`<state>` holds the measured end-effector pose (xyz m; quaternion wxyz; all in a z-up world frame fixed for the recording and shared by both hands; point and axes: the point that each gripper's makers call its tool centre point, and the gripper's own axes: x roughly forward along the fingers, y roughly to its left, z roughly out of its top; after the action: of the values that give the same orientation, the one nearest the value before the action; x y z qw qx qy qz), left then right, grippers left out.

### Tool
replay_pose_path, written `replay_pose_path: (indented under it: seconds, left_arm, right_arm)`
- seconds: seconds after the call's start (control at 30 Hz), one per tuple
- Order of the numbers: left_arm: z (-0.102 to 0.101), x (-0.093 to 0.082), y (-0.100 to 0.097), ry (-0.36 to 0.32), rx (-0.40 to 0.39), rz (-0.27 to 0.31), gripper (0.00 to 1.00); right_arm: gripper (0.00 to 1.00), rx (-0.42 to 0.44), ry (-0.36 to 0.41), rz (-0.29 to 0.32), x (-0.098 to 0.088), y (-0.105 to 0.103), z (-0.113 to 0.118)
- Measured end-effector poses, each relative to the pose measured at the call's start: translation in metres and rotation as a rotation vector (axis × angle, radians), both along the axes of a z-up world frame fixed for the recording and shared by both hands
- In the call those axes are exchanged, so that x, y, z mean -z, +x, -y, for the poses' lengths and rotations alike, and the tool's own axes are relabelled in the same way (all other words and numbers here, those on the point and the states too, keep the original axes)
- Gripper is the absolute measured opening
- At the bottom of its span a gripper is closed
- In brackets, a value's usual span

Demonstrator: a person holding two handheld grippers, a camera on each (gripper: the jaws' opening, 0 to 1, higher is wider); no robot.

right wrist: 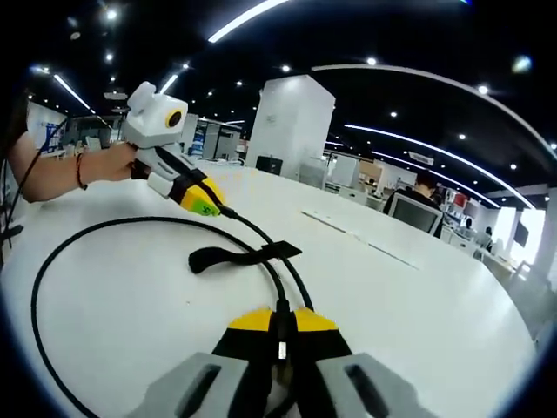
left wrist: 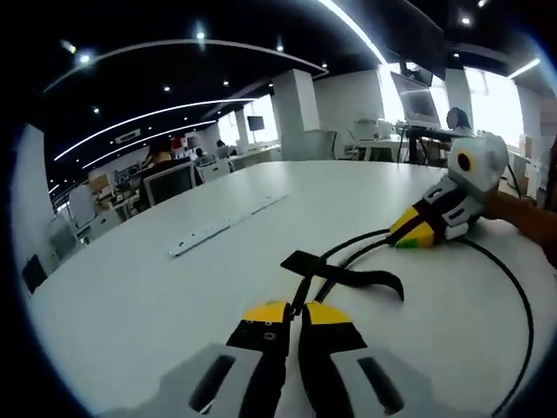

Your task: Find the charging cable on the desk, coil it up and secure with Velcro.

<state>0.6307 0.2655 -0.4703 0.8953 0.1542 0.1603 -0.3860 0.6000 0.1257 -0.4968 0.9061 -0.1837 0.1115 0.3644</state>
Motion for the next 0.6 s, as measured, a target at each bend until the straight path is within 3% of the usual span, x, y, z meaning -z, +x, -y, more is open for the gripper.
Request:
replay_pose_path:
  seconds: [0.6]
  left_arm:
    - [-0.014, 0.014, -0.018, 0.028, -0.048, 0.001, 0.07]
  right_arm:
    - [0.08, -0.012, -0.021, 0.02, -0.001, -0.001, -0.004]
